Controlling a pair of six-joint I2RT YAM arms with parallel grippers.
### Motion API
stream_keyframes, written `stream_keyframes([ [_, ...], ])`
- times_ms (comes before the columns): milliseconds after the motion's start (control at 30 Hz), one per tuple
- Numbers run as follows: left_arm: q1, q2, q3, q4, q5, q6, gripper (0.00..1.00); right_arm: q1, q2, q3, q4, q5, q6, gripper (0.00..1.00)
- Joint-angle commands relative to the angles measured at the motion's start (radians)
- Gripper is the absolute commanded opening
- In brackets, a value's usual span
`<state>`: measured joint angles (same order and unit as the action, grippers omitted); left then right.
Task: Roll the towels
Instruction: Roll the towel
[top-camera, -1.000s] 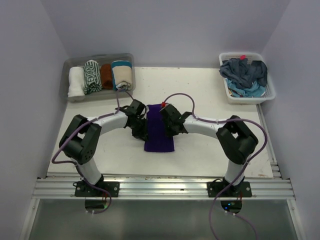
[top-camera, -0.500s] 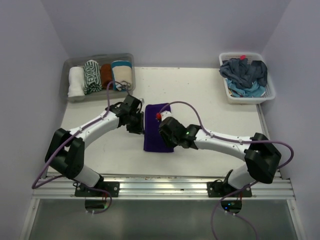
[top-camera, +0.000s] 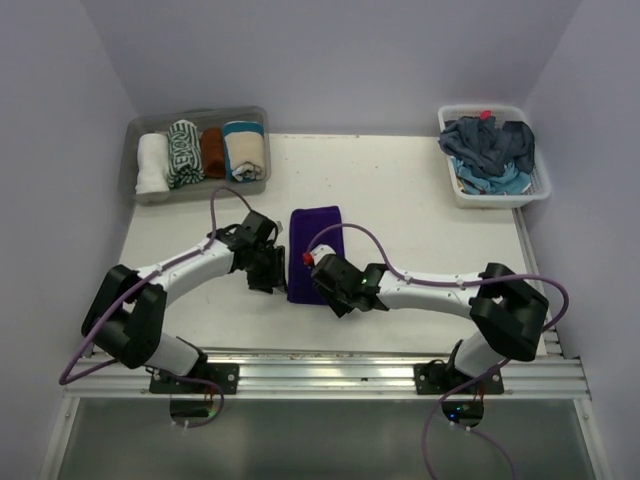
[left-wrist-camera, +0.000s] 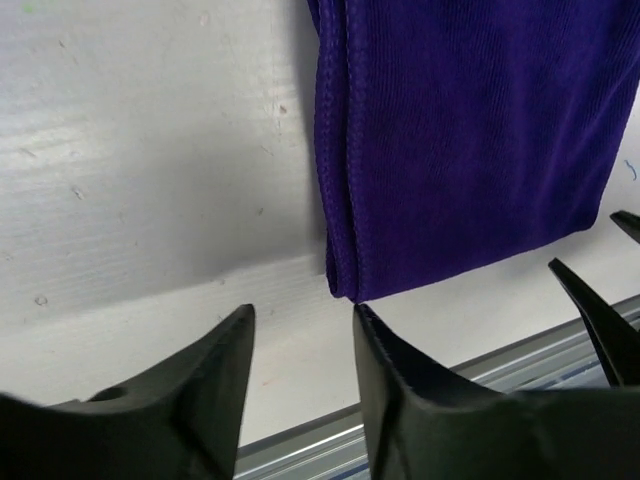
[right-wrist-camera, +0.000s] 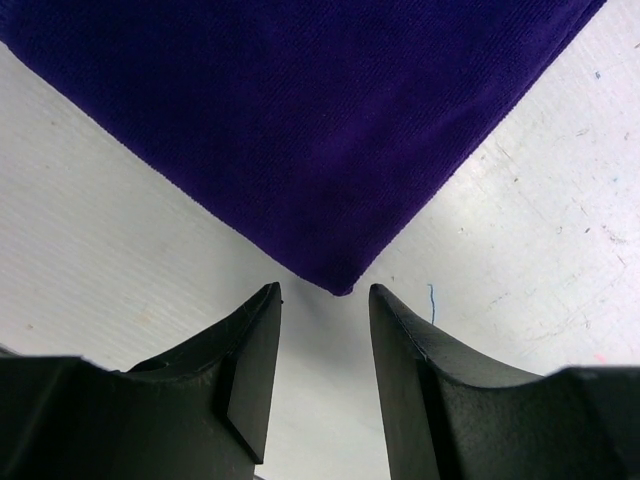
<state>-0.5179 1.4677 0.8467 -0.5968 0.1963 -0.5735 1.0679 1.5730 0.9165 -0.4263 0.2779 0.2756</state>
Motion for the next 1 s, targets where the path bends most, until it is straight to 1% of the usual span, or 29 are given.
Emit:
stream_keyframes([
  [0,-0.007,-0.047,-0.035,0.083,0.057,-0.042,0.51,0.004,-0.019,-0.028,0.060,0.003,0.007,0.44],
  [33,-0.007,-0.049,-0.043,0.106,0.072,-0.048,0.55,0.003,-0.016,-0.031,0.064,0.004,0.010,0.44],
  [133,-0.008,-0.034,-0.083,0.162,0.126,-0.072,0.57,-0.003,0.004,-0.039,0.080,-0.009,0.020,0.43],
  [333,-0.011,-0.014,-0.139,0.239,0.152,-0.094,0.52,-0.028,-0.001,-0.070,0.121,-0.022,0.045,0.41],
  [533,-0.014,0.013,-0.161,0.261,0.161,-0.091,0.52,-0.039,0.027,-0.073,0.146,-0.026,0.054,0.36],
  [567,-0.014,0.013,-0.166,0.264,0.155,-0.091,0.51,-0.039,0.033,-0.074,0.158,-0.031,0.057,0.34],
  [633,-0.014,0.026,-0.173,0.270,0.129,-0.092,0.47,-0.045,0.039,-0.079,0.170,-0.036,0.060,0.32],
  [700,-0.016,0.036,-0.176,0.279,0.120,-0.097,0.43,-0.046,0.042,-0.080,0.179,-0.034,0.066,0.26],
  [733,-0.014,0.040,-0.179,0.284,0.114,-0.100,0.39,-0.049,0.042,-0.080,0.181,-0.032,0.071,0.24],
  [767,-0.014,0.042,-0.181,0.287,0.114,-0.104,0.36,-0.048,0.042,-0.082,0.182,-0.032,0.073,0.18],
  [800,-0.014,0.042,-0.181,0.290,0.114,-0.104,0.33,-0.049,0.038,-0.082,0.182,-0.028,0.074,0.15],
  [833,-0.014,0.042,-0.178,0.289,0.114,-0.106,0.26,-0.049,0.036,-0.084,0.182,-0.026,0.076,0.13],
  [867,-0.014,0.042,-0.175,0.287,0.114,-0.108,0.22,-0.049,0.033,-0.082,0.175,-0.026,0.077,0.07],
  [900,-0.014,0.039,-0.172,0.279,0.114,-0.106,0.19,-0.051,0.027,-0.080,0.173,-0.022,0.077,0.05],
  [967,-0.014,0.026,-0.158,0.267,0.109,-0.106,0.09,-0.049,0.019,-0.079,0.161,-0.006,0.077,0.00],
])
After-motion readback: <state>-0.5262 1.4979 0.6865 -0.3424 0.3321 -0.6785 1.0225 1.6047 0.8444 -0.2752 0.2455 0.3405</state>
